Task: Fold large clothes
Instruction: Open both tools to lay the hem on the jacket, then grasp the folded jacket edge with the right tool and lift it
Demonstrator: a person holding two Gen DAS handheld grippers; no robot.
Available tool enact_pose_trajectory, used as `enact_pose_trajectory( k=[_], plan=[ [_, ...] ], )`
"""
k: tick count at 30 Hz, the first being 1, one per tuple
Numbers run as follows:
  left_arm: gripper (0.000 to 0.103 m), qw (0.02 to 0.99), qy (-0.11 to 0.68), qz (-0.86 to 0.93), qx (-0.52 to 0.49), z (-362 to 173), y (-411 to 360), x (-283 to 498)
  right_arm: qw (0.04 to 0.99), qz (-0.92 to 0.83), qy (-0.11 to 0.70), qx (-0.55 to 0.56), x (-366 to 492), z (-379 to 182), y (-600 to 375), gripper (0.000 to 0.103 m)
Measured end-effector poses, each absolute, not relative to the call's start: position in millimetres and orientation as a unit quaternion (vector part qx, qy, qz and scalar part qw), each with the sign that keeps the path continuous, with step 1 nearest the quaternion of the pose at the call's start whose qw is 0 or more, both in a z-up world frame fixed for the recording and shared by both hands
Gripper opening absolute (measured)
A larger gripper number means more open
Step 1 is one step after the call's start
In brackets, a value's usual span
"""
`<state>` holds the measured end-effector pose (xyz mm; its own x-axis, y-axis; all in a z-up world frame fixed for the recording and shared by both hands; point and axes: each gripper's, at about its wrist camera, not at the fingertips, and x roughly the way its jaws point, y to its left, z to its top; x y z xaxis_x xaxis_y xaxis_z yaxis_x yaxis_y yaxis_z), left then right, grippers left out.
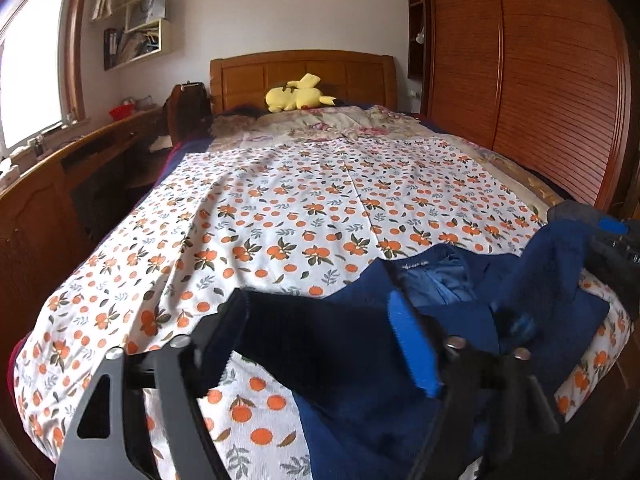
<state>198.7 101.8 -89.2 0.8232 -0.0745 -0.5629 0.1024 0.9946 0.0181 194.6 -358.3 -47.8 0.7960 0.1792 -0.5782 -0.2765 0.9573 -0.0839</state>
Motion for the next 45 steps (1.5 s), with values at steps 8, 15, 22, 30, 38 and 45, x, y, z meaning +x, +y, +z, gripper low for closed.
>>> enact_pose_trajectory(
  k=[8, 15, 22, 30, 38, 45],
  plan=[
    [0.099, 0.963, 0.261, -0.065, 0.021, -110, 82, 169, 0.934, 0.152, 0.31, -0.094, 181, -64, -334, 0.047],
    [0.1, 0.965, 0.247, -0.082, 0.017, -116, 63, 159, 0.912, 0.197, 0.344, -0.109, 178, -100, -288, 0.047],
    [0.1, 0.968, 0.229, -0.101, 0.018, -114, 50, 138, 0.892, 0.22, 0.373, -0.126, 175, -131, -262, 0.048],
    [0.1, 0.967, 0.225, -0.115, 0.024, -117, 43, 129, 0.883, 0.186, 0.393, -0.177, 186, -150, -260, 0.009],
    [0.1, 0.968, 0.225, -0.111, 0.014, -116, 53, 128, 0.897, 0.158, 0.37, -0.181, 235, -119, -263, 0.002],
    [0.1, 0.969, 0.222, -0.106, 0.008, -114, 62, 127, 0.907, 0.144, 0.34, -0.2, 287, -92, -241, 0.002]
  ],
)
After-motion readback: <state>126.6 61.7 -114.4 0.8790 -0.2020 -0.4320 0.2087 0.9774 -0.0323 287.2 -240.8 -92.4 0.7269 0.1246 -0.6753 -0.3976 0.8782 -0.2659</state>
